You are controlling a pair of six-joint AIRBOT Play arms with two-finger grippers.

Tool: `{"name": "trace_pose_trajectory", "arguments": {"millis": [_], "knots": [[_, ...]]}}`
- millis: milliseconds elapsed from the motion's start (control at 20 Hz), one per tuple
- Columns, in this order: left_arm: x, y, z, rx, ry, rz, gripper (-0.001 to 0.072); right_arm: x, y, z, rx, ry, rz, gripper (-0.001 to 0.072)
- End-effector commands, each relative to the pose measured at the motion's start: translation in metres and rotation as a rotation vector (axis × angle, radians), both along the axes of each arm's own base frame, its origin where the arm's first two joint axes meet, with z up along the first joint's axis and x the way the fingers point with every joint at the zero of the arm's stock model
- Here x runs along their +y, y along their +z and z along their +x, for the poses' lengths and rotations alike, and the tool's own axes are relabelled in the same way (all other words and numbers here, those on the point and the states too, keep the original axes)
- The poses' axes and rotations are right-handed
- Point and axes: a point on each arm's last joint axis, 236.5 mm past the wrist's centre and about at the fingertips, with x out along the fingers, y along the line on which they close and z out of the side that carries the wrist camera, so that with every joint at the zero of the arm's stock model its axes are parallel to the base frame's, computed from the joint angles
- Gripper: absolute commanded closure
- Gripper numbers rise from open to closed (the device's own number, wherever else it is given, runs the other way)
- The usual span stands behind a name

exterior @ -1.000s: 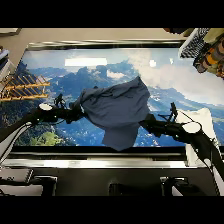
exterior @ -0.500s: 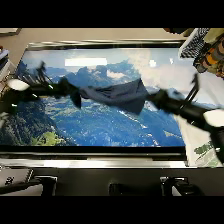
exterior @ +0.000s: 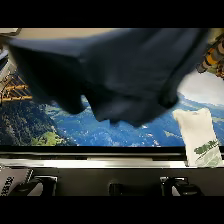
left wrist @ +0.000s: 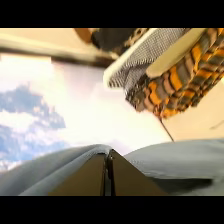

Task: Fold the clothes and pants, and hang the long-sleeved shirts on hangers.

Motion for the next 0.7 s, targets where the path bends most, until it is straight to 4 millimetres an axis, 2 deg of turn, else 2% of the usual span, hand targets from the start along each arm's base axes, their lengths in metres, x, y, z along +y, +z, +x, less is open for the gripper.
{"name": "trace_pose_trajectory", "arguments": {"millis": [0,100,200,250,350,400,500,600,650], "knots": [[0.025,0.037,-0.051,-0.101,0.170,0.006,0.0694,-0.017,0.040,-0.047,-0.106,-0.096,-0.007,0.0681],[0.042,0.043,-0.049,-0.137,0.254,0.021,0.0694,-0.025,0.030,-0.035,-0.066,-0.143,-0.024,0.0681],[0.049,0.040,-0.036,-0.125,0.274,0.021,0.0694,-0.033,0.012,-0.007,0.021,-0.182,-0.042,0.0681],[0.051,0.032,-0.023,-0.100,0.271,0.029,0.0694,-0.034,0.000,0.011,0.069,-0.192,-0.051,0.0681],[0.058,0.007,0.014,-0.030,0.262,0.054,0.0693,-0.035,-0.033,0.054,0.180,-0.199,-0.098,0.0681],[0.063,-0.010,0.037,0.009,0.254,0.075,0.0693,-0.036,-0.057,0.081,0.253,-0.201,-0.129,0.0681],[0.067,-0.062,0.089,0.134,0.221,0.101,0.0693,-0.032,-0.113,0.134,0.423,-0.176,-0.168,0.0681],[0.058,-0.133,0.142,0.273,0.150,0.140,0.0692,-0.029,-0.182,0.186,0.603,-0.148,-0.201,0.0680],[0.048,-0.176,0.167,0.346,0.104,0.165,0.0693,-0.028,-0.220,0.212,0.693,-0.137,-0.212,0.0680]]}}
